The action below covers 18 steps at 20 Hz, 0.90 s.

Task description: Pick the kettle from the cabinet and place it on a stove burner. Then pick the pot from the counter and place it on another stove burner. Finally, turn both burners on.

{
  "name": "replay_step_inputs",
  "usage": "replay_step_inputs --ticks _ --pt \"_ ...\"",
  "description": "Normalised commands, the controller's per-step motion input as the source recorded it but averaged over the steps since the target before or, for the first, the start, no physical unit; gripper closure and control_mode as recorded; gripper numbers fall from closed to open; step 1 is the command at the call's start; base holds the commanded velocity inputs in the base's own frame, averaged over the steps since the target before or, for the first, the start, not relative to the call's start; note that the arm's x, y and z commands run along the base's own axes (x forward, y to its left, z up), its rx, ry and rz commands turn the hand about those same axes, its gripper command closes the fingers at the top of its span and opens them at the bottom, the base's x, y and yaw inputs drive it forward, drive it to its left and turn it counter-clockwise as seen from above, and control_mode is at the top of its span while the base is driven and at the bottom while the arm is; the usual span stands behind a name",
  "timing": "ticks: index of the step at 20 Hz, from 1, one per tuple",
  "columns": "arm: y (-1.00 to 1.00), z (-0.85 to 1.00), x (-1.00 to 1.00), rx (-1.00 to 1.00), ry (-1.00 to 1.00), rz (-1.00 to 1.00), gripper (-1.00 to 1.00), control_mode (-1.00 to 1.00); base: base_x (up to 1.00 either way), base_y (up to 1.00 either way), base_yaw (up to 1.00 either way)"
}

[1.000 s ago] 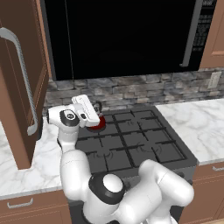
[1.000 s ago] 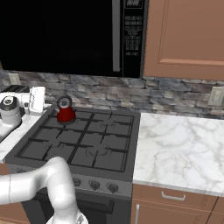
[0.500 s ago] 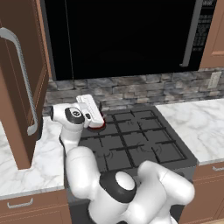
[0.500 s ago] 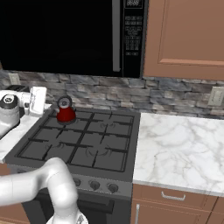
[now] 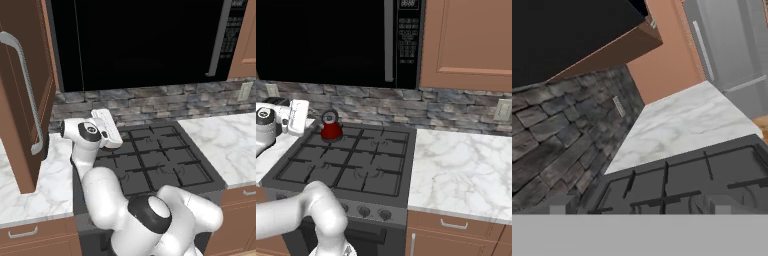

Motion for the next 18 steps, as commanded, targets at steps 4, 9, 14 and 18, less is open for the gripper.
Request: replay_step_inputs --ticks 4,9,14,18 --pt "-0.1 0.21 -0.4 0.06 -0.05 0.0 -1.0 -1.0 0.0 0.0 0.0" --pt "-0.05 0.26 -0.26 0.05 -0.01 -0.02 -1.0 -1.0 0.0 0.0 0.0" --pt "-0.1 0.18 -0.23 0.06 0.0 -0.03 -1.0 -1.0 0.0 0.0 0.0" --pt "-0.16 0.13 -0.35 0.09 -0.01 -0.02 -1.0 -1.0 0.0 0.0 0.0"
